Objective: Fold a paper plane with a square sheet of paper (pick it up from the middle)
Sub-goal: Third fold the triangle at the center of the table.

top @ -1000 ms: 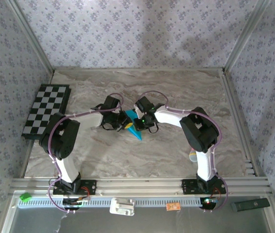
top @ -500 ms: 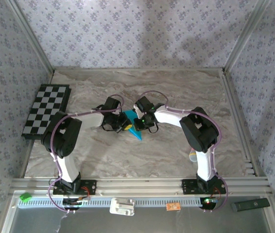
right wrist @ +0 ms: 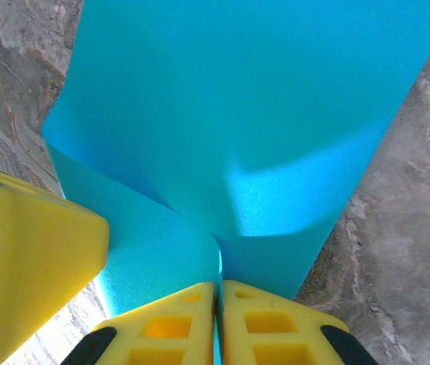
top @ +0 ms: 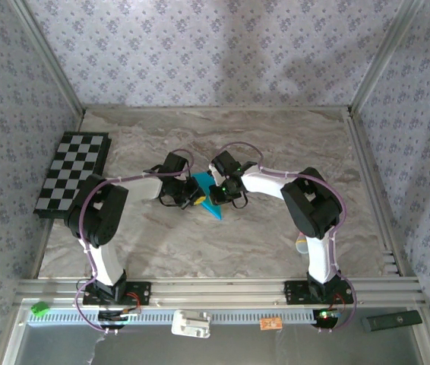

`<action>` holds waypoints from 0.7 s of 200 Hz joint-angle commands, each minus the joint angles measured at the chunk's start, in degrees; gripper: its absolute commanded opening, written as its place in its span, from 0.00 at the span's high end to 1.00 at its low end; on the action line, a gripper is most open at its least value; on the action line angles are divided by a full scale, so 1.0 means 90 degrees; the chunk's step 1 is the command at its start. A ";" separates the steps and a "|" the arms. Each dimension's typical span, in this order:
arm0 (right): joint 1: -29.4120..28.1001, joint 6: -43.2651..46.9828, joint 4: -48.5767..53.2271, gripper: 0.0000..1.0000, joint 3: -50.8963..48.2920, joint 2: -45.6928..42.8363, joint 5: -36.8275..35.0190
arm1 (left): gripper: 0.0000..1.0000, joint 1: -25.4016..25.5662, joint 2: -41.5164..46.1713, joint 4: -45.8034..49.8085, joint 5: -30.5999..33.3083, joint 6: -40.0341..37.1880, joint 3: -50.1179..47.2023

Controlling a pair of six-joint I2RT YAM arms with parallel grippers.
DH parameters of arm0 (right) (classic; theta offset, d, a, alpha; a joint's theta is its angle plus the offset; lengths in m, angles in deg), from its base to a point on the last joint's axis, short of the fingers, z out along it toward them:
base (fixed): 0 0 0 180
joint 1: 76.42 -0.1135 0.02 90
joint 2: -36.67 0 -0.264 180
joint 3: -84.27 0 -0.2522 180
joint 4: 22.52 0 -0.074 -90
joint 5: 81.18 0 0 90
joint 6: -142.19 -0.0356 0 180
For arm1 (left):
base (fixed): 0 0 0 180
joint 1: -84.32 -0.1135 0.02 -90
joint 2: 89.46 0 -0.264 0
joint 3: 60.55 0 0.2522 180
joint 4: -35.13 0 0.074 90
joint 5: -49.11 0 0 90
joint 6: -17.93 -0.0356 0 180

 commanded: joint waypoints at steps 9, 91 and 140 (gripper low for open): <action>-0.0029 -0.0075 0.0278 0.88 0.0047 0.0276 -0.0118 | 0.91 -0.0029 -0.0166 0.0131 0.0038 -0.0128 -0.0044; -0.0027 -0.0094 0.0281 0.88 0.0059 0.0282 -0.0096 | 0.92 -0.0026 -0.0241 0.0150 0.0076 -0.0138 -0.0069; -0.0022 -0.0104 0.0279 0.88 0.0069 0.0284 -0.0088 | 0.92 -0.0033 -0.0267 0.0174 0.0107 -0.0152 -0.0077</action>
